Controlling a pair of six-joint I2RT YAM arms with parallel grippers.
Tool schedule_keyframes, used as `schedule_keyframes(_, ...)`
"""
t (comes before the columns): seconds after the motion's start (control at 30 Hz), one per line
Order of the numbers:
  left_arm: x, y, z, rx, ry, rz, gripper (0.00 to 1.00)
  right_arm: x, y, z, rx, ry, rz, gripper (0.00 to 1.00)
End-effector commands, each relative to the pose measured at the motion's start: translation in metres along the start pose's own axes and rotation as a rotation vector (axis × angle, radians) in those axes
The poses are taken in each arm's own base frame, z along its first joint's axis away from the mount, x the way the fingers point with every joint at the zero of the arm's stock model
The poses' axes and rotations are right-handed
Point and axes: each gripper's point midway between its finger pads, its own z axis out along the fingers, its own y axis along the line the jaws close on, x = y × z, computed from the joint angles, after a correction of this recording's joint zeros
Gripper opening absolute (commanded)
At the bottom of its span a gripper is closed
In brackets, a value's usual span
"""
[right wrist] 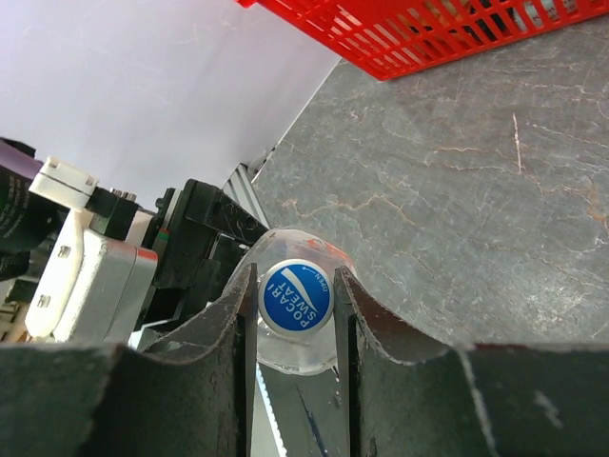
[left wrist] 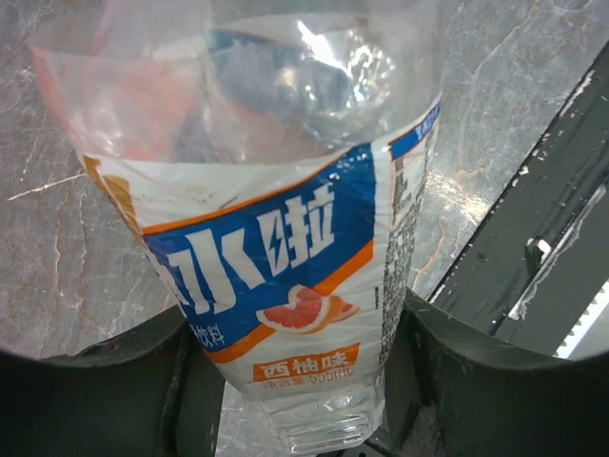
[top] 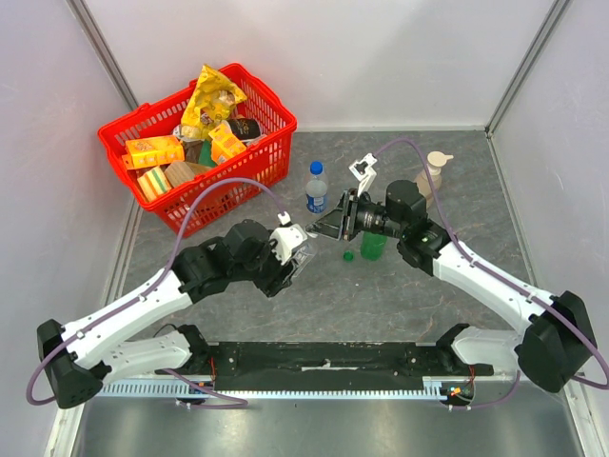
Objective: Unscrew the bottle caps
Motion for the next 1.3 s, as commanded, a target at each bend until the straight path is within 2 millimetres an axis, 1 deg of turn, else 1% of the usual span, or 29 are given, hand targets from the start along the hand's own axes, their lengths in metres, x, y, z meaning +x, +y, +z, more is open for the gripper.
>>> schedule_keyframes(0.0, -0.025, -0.009, -0.011, 0.050, -0.101, 0.017, 0.11, -0.007, 0.053, -0.014, -0.210, -0.005, -0.115, 0.00)
schedule_keyframes(0.1, -0.029, -0.023, -0.017, 0.132, -0.128, 0.034, 0.10, -0.008, 0.063, -0.018, -0.261, -0.004, -0.164, 0.00)
schedule_keyframes(0.27, -0.036, -0.055, -0.031, 0.319, -0.170, 0.070, 0.10, -0.001, 0.096, -0.035, -0.451, 0.008, -0.259, 0.00)
schedule_keyframes(0.33, -0.039, -0.066, -0.037, 0.382, -0.185, 0.079, 0.10, 0.000, 0.102, -0.040, -0.471, 0.007, -0.308, 0.00)
schedule_keyframes(0.4, -0.042, -0.076, -0.043, 0.446, -0.203, 0.096, 0.10, 0.002, 0.102, -0.045, -0.472, 0.011, -0.351, 0.00)
schedule_keyframes(0.6, -0.054, -0.092, -0.057, 0.550, -0.256, 0.126, 0.10, 0.013, 0.114, -0.061, -0.542, 0.044, -0.472, 0.00)
schedule_keyframes(0.8, -0.068, -0.109, -0.080, 0.666, -0.309, 0.161, 0.10, 0.019, 0.126, -0.076, -0.608, 0.046, -0.559, 0.00)
schedule_keyframes(0.9, -0.075, -0.119, -0.095, 0.737, -0.340, 0.181, 0.09, 0.017, 0.136, -0.084, -0.643, 0.024, -0.599, 0.00)
schedule_keyframes(1.07, -0.081, -0.137, -0.121, 0.876, -0.374, 0.212, 0.09, 0.011, 0.157, -0.098, -0.696, -0.003, -0.628, 0.00)
schedule_keyframes(1.2, -0.085, -0.146, -0.136, 0.963, -0.389, 0.223, 0.06, 0.009, 0.174, -0.110, -0.743, -0.028, -0.657, 0.00)
schedule_keyframes(1.27, -0.085, -0.151, -0.142, 1.007, -0.392, 0.227, 0.05, 0.008, 0.180, -0.114, -0.759, -0.035, -0.670, 0.00)
